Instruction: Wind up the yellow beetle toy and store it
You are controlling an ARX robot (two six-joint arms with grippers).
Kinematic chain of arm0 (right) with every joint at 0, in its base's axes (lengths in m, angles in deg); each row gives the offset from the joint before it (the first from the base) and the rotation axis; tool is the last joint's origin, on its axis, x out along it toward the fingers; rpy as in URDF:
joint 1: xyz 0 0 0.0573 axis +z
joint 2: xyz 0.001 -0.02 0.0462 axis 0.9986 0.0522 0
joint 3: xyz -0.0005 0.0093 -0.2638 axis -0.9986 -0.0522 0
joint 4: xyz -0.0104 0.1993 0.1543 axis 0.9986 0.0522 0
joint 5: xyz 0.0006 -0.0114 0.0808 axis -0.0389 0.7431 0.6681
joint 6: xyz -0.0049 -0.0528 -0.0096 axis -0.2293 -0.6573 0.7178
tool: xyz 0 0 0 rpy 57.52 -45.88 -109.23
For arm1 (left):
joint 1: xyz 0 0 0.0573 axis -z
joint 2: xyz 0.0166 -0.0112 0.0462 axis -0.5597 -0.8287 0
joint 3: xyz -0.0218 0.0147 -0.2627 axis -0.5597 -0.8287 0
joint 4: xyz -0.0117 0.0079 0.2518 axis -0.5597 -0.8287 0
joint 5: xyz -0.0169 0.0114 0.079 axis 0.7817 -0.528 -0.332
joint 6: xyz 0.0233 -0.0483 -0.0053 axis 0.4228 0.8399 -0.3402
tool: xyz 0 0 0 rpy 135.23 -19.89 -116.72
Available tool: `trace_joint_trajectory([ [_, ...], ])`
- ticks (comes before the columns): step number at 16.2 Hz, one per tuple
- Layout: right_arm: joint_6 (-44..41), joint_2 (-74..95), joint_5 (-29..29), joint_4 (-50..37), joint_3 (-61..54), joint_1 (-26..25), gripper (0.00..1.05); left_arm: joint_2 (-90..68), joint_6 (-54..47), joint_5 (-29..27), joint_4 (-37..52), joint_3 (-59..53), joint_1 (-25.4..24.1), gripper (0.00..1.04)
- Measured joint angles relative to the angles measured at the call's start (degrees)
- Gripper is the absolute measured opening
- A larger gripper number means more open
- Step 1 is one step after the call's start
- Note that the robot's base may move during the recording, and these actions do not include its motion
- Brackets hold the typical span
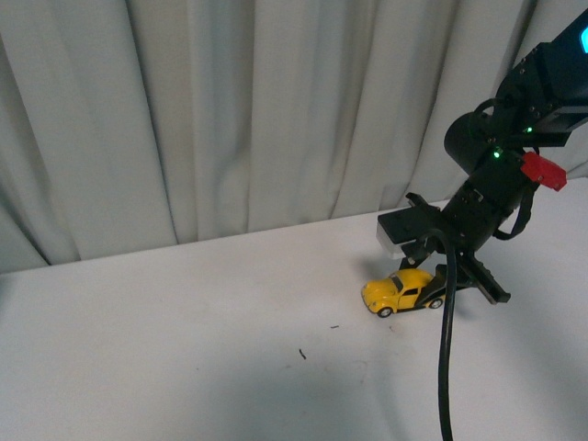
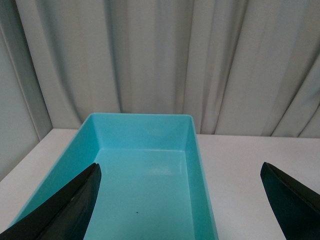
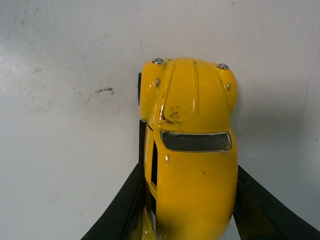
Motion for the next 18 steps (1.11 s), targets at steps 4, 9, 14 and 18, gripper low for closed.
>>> trace_joint_trajectory([
  [4,-0.17,1.09,1.46,-0.07,0.68,0.46,0.68,0.00,0.00,0.00,0.02,0.00,0.00,0.98],
  [9,-0.17,1.49,1.86,0.50,1.88,0.48,0.98,0.00,0.00,0.00,0.02,0.00,0.00,0.98],
  [14,-0.17,1.49,1.88,-0.22,1.88,0.48,0.98,0.00,0.00,0.00,0.02,0.00,0.00,0.98],
  [18,-0.17,1.49,1.99,-0.42,1.88,0.87,0.98,0.00,0.00,0.00,0.02,0.00,0.00,0.98],
])
